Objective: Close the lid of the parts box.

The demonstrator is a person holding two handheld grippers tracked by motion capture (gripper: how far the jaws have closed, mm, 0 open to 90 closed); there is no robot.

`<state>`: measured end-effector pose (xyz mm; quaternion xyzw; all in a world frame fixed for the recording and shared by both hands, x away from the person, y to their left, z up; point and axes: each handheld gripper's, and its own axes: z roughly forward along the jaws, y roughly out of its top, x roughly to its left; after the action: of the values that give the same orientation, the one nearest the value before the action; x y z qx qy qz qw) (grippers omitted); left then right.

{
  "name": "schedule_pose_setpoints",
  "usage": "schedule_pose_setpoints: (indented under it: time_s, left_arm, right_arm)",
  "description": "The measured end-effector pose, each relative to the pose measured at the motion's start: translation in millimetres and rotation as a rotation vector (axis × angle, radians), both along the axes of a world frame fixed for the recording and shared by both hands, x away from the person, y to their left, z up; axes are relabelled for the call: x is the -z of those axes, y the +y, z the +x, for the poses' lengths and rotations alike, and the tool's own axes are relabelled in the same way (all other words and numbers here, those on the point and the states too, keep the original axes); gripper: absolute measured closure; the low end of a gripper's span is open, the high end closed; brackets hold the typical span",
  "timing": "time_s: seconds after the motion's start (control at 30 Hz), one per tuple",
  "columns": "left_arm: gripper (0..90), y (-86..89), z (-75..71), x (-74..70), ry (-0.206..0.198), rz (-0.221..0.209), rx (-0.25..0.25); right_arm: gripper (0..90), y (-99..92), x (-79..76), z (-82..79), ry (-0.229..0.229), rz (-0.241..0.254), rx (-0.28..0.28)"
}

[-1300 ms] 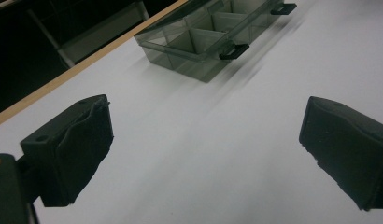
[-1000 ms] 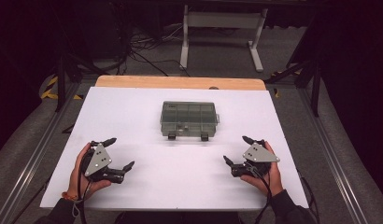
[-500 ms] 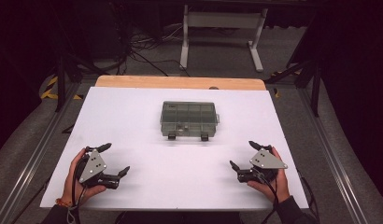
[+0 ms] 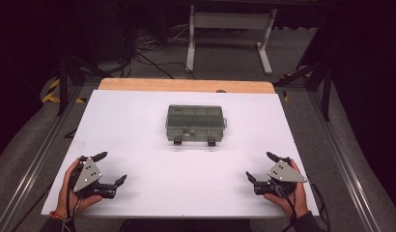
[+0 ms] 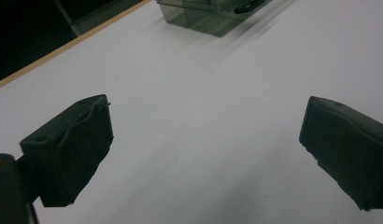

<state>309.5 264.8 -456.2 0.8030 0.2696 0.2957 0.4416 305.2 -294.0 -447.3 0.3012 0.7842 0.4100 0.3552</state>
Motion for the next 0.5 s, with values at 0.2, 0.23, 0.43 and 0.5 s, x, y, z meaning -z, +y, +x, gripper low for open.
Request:
schedule_pose_setpoints:
  time_s: [0.2,0.23,0.43,0.5]
  left_arm:
    - [3.3,9.2,-4.6,2.2,0.015,-0.008,-0.015]
    - [3.3,10.4,-5.0,2.2,0.015,-0.015,-0.02]
    - [3.3,15.4,-5.6,2.4,0.024,-0.028,-0.033]
    - [3.3,14.8,-6.2,1.7,0.026,-0.033,-0.028]
  right_arm:
    - [6.3,-5.2,2.9,-6.9,0.006,-0.006,0.011]
    - [6.3,-6.0,3.7,-7.8,0.006,-0.006,0.013]
    - [6.3,-8.4,6.1,-13.4,0.008,-0.01,0.022]
    - [6.3,-8.4,6.9,-15.1,0.011,-0.015,0.017]
